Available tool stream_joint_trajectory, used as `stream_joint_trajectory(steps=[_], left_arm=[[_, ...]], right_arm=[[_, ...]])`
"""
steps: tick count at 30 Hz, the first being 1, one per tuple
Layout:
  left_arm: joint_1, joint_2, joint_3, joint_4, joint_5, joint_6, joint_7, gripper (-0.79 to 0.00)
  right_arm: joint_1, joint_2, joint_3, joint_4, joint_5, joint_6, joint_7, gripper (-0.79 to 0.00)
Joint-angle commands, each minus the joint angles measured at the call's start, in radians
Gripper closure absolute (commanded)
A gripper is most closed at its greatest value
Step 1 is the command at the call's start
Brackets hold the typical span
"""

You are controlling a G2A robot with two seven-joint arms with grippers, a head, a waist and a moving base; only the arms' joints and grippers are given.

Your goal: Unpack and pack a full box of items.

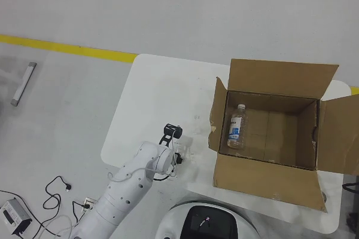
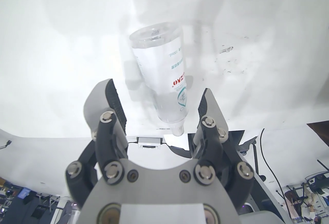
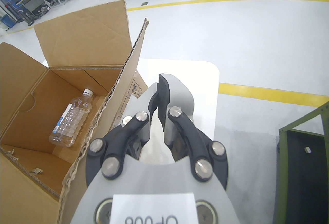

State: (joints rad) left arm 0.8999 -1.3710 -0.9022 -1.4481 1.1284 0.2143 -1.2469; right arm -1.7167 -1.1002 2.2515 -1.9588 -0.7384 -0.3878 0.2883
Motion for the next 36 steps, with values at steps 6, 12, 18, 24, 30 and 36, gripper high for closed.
stream_joint_trajectory(steps=[6,12,18,24,30,36], left_arm=[[-0.012,-0.007,0.001,0.032,-0.011,0.0,-0.006,-0.471],[-0.022,-0.014,0.004,0.054,-0.014,0.003,-0.006,-0.372],[-0.028,-0.019,0.006,0.066,-0.015,0.002,-0.003,-0.296],[-0.024,-0.019,-0.002,0.05,-0.005,-0.004,-0.005,0.0],[-0.008,-0.012,-0.016,-0.009,0.046,-0.006,-0.026,0.0],[0.031,0.0,-0.063,-0.111,0.099,0.011,-0.058,0.0]], right_arm=[[0.0,0.0,0.0,0.0,0.0,0.0,0.0,0.0],[0.0,0.0,0.0,0.0,0.0,0.0,0.0,0.0],[0.0,0.0,0.0,0.0,0.0,0.0,0.0,0.0],[0.0,0.0,0.0,0.0,0.0,0.0,0.0,0.0],[0.0,0.0,0.0,0.0,0.0,0.0,0.0,0.0],[0.0,0.0,0.0,0.0,0.0,0.0,0.0,0.0]])
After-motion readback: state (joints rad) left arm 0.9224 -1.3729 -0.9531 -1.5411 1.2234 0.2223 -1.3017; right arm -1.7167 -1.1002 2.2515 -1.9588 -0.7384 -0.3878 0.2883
